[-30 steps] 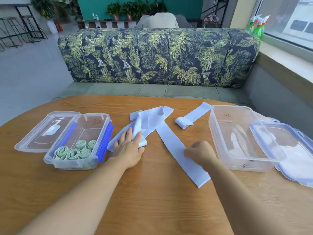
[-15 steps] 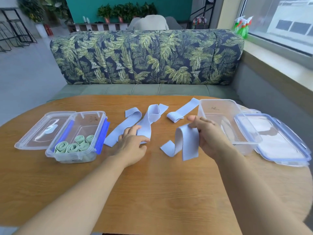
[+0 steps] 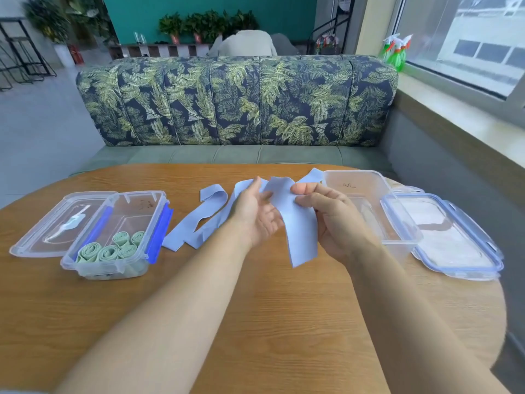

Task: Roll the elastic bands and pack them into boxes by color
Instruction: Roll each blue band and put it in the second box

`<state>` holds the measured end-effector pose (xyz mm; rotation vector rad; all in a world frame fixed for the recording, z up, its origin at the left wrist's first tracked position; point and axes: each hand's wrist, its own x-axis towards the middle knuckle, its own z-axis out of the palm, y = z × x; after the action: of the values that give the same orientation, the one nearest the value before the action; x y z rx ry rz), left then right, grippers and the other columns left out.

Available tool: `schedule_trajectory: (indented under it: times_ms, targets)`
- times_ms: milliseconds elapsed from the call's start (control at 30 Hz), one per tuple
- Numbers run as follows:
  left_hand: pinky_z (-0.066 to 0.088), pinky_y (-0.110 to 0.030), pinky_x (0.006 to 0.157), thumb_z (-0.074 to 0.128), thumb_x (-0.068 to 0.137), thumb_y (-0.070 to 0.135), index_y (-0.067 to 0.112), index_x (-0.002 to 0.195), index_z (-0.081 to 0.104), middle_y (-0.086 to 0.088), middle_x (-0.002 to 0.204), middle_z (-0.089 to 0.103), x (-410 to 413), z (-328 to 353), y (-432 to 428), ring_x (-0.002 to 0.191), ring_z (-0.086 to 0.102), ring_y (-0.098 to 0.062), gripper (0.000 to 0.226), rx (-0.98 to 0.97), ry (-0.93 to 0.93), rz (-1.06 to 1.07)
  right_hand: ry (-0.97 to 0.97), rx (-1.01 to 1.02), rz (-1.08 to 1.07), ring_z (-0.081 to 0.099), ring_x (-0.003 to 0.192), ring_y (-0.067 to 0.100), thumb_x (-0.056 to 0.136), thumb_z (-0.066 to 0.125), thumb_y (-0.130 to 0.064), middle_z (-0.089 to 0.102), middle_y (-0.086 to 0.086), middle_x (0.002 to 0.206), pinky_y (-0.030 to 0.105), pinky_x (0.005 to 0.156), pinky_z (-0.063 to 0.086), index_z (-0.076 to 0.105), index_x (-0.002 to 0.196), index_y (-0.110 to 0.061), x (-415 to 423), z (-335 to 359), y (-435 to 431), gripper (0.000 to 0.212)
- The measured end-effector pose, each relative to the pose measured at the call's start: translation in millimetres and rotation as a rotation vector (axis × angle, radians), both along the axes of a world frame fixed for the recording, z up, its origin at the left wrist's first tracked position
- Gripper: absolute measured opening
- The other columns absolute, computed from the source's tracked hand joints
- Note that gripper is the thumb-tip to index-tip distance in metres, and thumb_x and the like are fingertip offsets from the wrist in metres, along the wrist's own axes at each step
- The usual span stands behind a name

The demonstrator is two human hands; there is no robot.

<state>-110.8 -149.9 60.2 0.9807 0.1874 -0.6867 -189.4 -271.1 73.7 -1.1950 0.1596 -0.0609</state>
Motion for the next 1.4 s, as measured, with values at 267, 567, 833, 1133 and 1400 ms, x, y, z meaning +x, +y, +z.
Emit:
schedule_trajectory:
  times_ms: [267, 567, 833, 1133, 1400]
  targets:
    - [0.045, -0.034, 0.096, 0.041, 0.1, 0.05, 0.008, 0.134, 0.051, -0.007, 0.13, 0.055, 7, -58, 14, 0.115, 0.055, -0.02, 0.055, 0.354, -0.037, -0.041, 0.475, -0.366, 0.101, 0.053, 0.067, 0.02, 0.089, 0.064, -0.007, 0.057, 0.011, 0.084, 0.029, 0.064, 0.044, 0.063, 0.084, -0.008, -8, -74, 9, 0.006]
    - [0.026, -0.035, 0.118, 0.043, 0.102, 0.039, 0.006, 0.14, 0.047, -0.006, 0.151, 0.04, 9, -68, 29, 0.142, 0.033, -0.021, 0.051, 0.338, -0.125, 0.023, 0.559, -0.096, 0.238, 0.067, 0.066, 0.021, 0.093, 0.064, -0.011, 0.063, 0.013, 0.083, 0.029, 0.06, 0.058, 0.06, 0.113, 0.002, -6, -69, 7, 0.024]
    - [0.026, -0.035, 0.117, 0.042, 0.103, 0.035, 0.006, 0.135, 0.051, -0.005, 0.149, 0.044, 11, -77, 30, 0.142, 0.033, -0.019, 0.044, 0.358, -0.18, -0.019, 0.695, -0.591, 0.18, 0.072, 0.064, 0.025, 0.093, 0.058, -0.013, 0.073, 0.01, 0.079, 0.026, 0.051, 0.055, 0.063, 0.106, -0.007, -9, -79, 5, 0.015]
    - [0.034, -0.032, 0.112, 0.045, 0.102, 0.02, 0.006, 0.132, 0.055, -0.007, 0.142, 0.05, -6, -82, 39, 0.133, 0.045, -0.019, 0.034, 0.558, -0.329, -0.043, 0.513, -0.832, 0.059, 0.065, 0.063, 0.018, 0.089, 0.055, -0.008, 0.068, 0.006, 0.071, 0.031, 0.063, 0.056, 0.068, 0.089, -0.007, -8, -88, 1, 0.013]
    - [0.044, -0.007, 0.08, 0.058, 0.094, 0.01, 0.026, 0.101, 0.067, 0.01, 0.109, 0.066, -56, -98, 59, 0.097, 0.06, 0.0, 0.02, 0.855, -0.729, -0.208, 0.455, -0.664, 0.06, 0.066, 0.064, 0.02, 0.089, 0.053, 0.005, 0.066, 0.011, 0.069, 0.029, 0.072, 0.061, 0.066, 0.092, -0.001, -23, -100, 2, 0.015]
